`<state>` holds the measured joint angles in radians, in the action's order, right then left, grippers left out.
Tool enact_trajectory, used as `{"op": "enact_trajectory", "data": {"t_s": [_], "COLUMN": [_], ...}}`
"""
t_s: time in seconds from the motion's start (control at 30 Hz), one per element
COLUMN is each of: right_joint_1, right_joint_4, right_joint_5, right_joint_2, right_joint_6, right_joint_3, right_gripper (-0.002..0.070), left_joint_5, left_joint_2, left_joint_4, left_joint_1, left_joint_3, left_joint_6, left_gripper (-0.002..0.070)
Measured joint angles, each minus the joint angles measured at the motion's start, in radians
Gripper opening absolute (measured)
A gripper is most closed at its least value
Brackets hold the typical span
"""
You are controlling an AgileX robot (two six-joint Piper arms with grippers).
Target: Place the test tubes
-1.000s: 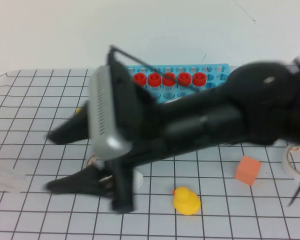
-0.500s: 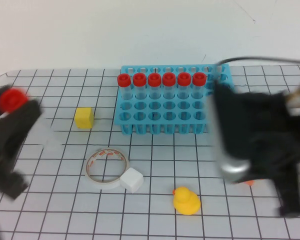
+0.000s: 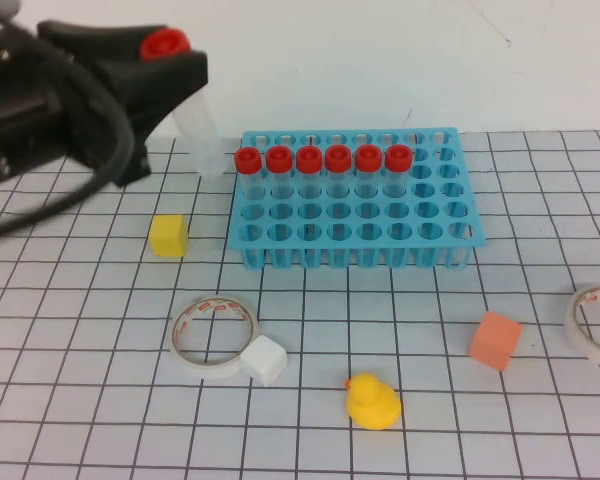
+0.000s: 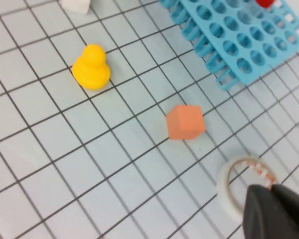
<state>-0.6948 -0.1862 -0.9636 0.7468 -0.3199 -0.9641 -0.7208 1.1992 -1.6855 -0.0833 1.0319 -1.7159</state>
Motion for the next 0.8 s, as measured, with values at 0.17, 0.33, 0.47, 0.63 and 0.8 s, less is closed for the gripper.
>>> {"op": "enact_trajectory", "data": {"t_s": [0.17, 0.33, 0.47, 0.63, 0.8], "right_joint_1": [0.0, 0.0, 0.0, 0.0, 0.0], "right_joint_4": [-0.018, -0.017, 0.002, 0.009, 0.009], "right_joint_5": [0.038, 0.08, 0.081, 0.081, 0.081], "right_joint_2": [-0.238, -0.361, -0.367, -0.368, -0.368], "right_joint_6": [0.134, 0.248, 0.273, 0.279, 0.281], "right_joint_3": [0.216, 0.325, 0.364, 0.392, 0.393], "right_gripper": [0.0008, 0.0007, 0.0006, 0.0002, 0.0001], "left_joint_5": [-0.002, 0.073, 0.166, 0.236, 0.405], "left_joint_2": [0.076, 0.09, 0.09, 0.09, 0.09], "left_joint_4": [0.002, 0.002, 0.002, -0.002, -0.014], "left_joint_1": [0.0, 0.0, 0.0, -0.002, -0.082], "left_joint_3": [0.061, 0.066, 0.066, 0.066, 0.066], "left_joint_6": [0.0, -0.009, -0.038, -0.054, -0.093], "left_gripper": [0.0265, 0.0265, 0.0265, 0.0265, 0.0265]}}
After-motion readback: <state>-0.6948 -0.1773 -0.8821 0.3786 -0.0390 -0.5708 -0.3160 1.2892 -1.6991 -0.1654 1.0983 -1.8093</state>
